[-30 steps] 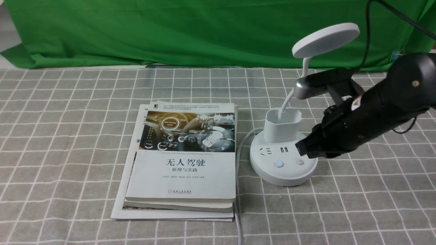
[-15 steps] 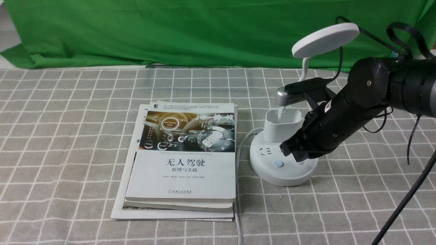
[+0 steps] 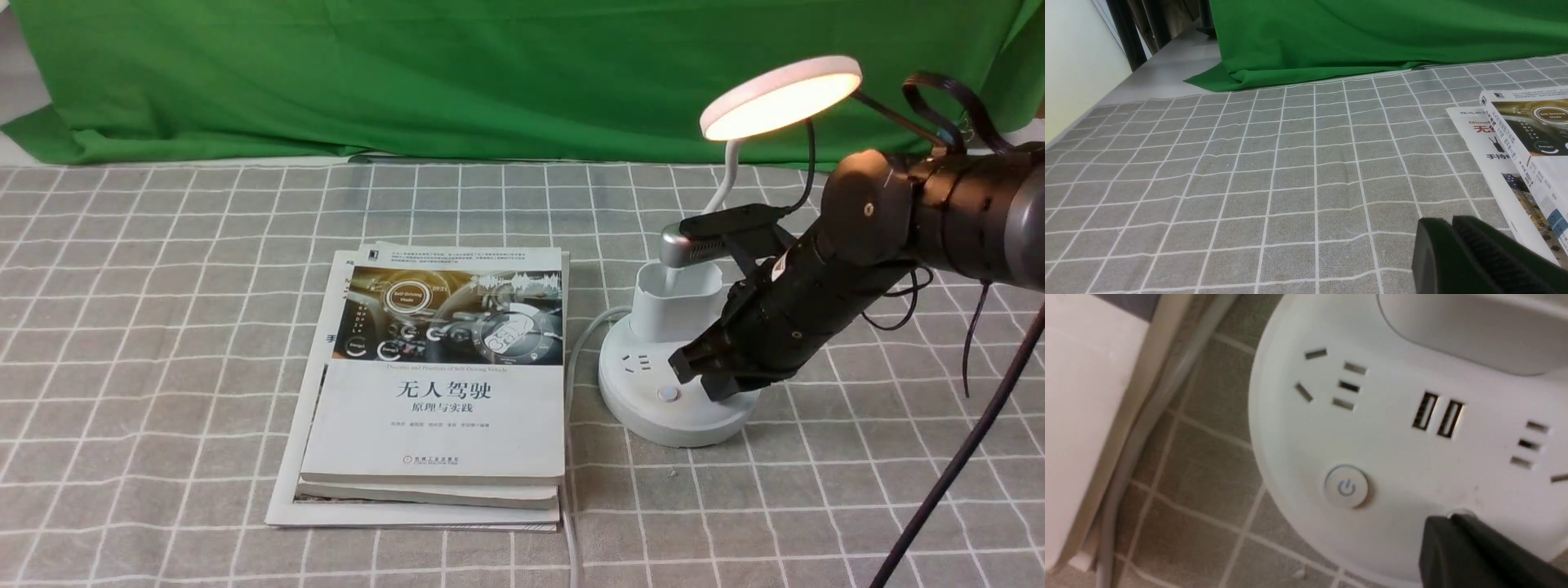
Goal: Turn on the desk lamp on the grey coffee tablecloth with your hand.
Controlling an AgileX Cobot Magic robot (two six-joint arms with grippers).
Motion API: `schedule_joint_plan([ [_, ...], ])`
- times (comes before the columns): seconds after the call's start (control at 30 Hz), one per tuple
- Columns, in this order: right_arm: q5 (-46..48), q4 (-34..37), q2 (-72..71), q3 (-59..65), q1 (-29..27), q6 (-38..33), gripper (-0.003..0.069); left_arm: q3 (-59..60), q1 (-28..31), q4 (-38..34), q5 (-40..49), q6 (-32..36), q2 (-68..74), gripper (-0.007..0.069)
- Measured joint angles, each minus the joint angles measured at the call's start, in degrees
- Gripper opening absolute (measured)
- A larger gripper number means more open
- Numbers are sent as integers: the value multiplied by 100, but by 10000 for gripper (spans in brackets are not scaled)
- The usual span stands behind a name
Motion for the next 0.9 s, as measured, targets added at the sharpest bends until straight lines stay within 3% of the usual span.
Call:
schedule_joint_plan([
  [0.23, 433, -29, -919, 130, 26, -2, 33, 0, 0, 0, 0, 0, 0, 19],
  [0.6, 361, -52, -3687, 2280, 26, 195, 36, 0, 0, 0, 0, 0, 0, 19],
  [0.9, 430, -52, -5358, 2680, 26, 359, 64, 0, 0, 0, 0, 0, 0, 19],
])
